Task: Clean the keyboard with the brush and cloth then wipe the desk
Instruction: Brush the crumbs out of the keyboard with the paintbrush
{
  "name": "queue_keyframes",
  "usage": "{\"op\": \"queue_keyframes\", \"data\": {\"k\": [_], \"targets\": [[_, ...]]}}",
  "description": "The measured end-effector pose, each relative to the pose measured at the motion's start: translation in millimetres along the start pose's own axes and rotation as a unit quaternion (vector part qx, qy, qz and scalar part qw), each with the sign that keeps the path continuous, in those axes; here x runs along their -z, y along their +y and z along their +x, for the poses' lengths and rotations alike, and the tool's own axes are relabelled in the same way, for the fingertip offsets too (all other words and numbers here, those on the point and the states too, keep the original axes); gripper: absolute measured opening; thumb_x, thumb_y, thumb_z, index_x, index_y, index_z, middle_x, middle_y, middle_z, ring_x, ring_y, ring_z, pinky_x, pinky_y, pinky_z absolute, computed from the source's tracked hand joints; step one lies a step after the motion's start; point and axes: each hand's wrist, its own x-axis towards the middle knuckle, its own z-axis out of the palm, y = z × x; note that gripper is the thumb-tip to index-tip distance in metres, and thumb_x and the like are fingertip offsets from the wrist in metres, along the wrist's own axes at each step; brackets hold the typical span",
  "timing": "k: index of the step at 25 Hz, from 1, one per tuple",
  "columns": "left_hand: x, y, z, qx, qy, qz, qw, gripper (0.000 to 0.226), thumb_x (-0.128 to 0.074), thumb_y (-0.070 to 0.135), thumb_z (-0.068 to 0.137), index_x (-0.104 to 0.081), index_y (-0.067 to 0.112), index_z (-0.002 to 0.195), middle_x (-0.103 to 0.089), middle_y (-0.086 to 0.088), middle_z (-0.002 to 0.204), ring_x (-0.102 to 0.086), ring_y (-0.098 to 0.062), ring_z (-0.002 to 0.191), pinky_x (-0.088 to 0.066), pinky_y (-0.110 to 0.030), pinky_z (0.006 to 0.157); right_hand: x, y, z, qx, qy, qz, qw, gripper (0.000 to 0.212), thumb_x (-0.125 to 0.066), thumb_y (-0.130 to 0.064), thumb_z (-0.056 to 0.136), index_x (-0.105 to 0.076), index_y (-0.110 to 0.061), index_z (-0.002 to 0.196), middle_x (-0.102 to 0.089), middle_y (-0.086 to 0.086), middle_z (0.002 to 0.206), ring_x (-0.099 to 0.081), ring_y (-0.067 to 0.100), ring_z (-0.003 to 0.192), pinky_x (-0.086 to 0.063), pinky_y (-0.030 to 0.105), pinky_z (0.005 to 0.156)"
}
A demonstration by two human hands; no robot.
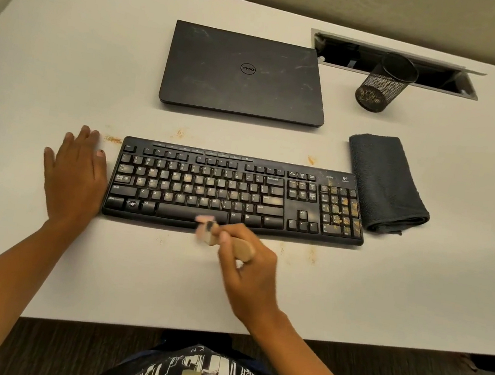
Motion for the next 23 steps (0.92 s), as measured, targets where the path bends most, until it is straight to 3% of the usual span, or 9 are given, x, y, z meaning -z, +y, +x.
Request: {"op": "queue_keyframes", "data": {"k": [5, 7, 9, 11, 13, 16, 20, 23], "targets": [[1, 0, 1, -0.002, -0.002, 0.007, 1.000, 0.043, -0.029, 0.022, 0.105, -0.039, 0.010, 0.145, -0.036, -0.010, 0.155, -0.025, -0.029, 0.145, -0.010, -0.050, 0.118, -36, -23, 17, 0.063, -0.115, 0.030, 0.991, 0.018, -0.053, -0.012, 0.097, -0.067, -0.004, 0.106, -0.069, 0.005, 0.102, -0.063, 0.011, 0.093, -0.051, 0.021, 0.082], [1, 0, 1, -0.003, -0.003, 0.011, 1.000, 0.043, -0.028, 0.023, 0.106, -0.039, 0.011, 0.146, -0.036, -0.010, 0.155, -0.025, -0.028, 0.145, -0.010, -0.050, 0.118, -22, -21, 18, 0.032, -0.078, 0.064, 0.994, 0.019, -0.052, -0.014, 0.097, -0.068, -0.005, 0.103, -0.069, 0.002, 0.099, -0.063, 0.006, 0.089, -0.051, 0.018, 0.077], [1, 0, 1, 0.000, -0.003, 0.006, 1.000, 0.043, -0.028, 0.023, 0.106, -0.039, 0.011, 0.146, -0.036, -0.009, 0.155, -0.024, -0.028, 0.146, -0.009, -0.050, 0.119, 5, -9, 14, -0.011, 0.000, 0.079, 0.997, 0.024, -0.050, -0.018, 0.096, -0.069, -0.005, 0.092, -0.068, -0.006, 0.085, -0.062, 0.004, 0.072, -0.048, 0.016, 0.061], [0, 1, 1, 0.003, -0.001, 0.004, 1.000, 0.043, -0.028, 0.023, 0.106, -0.039, 0.011, 0.146, -0.036, -0.009, 0.155, -0.024, -0.027, 0.146, -0.008, -0.049, 0.119, 31, 6, 9, -0.037, 0.057, 0.049, 0.996, 0.031, -0.047, -0.023, 0.096, -0.069, -0.006, 0.082, -0.065, -0.009, 0.075, -0.061, 0.013, 0.061, -0.046, 0.027, 0.048], [0, 1, 0, 0.005, 0.000, 0.005, 1.000, 0.043, -0.028, 0.024, 0.106, -0.039, 0.011, 0.146, -0.036, -0.009, 0.155, -0.024, -0.027, 0.146, -0.008, -0.049, 0.119, 40, 13, 6, -0.052, 0.061, 0.035, 0.996, 0.035, -0.046, -0.026, 0.096, -0.069, -0.007, 0.079, -0.065, -0.009, 0.075, -0.061, 0.016, 0.061, -0.046, 0.032, 0.047], [0, 2, 1, 0.007, -0.001, 0.003, 1.000, 0.043, -0.028, 0.024, 0.106, -0.039, 0.011, 0.146, -0.035, -0.008, 0.155, -0.024, -0.027, 0.147, -0.007, -0.048, 0.119, 16, 4, 8, -0.042, -0.007, 0.048, 0.998, 0.030, -0.046, -0.025, 0.096, -0.069, -0.008, 0.085, -0.065, -0.006, 0.073, -0.060, 0.013, 0.062, -0.047, 0.029, 0.050], [0, 2, 1, 0.010, 0.000, 0.005, 1.000, 0.043, -0.029, 0.024, 0.106, -0.039, 0.012, 0.146, -0.036, -0.008, 0.155, -0.024, -0.026, 0.147, -0.007, -0.047, 0.119, -41, -18, 22, 0.011, -0.091, 0.055, 0.994, 0.020, -0.051, -0.012, 0.097, -0.068, -0.004, 0.092, -0.069, 0.002, 0.089, -0.059, -0.004, 0.080, -0.044, 0.008, 0.071], [1, 2, 2, 0.007, 0.003, 0.009, 1.000, 0.042, -0.031, 0.023, 0.106, -0.041, 0.012, 0.145, -0.037, -0.008, 0.154, -0.025, -0.027, 0.146, -0.009, -0.049, 0.119, -64, -29, 35, 0.049, -0.160, 0.057, 0.984, 0.016, -0.054, -0.010, 0.096, -0.068, -0.003, 0.100, -0.070, 0.006, 0.098, -0.062, 0.006, 0.090, -0.046, 0.013, 0.081]]}}
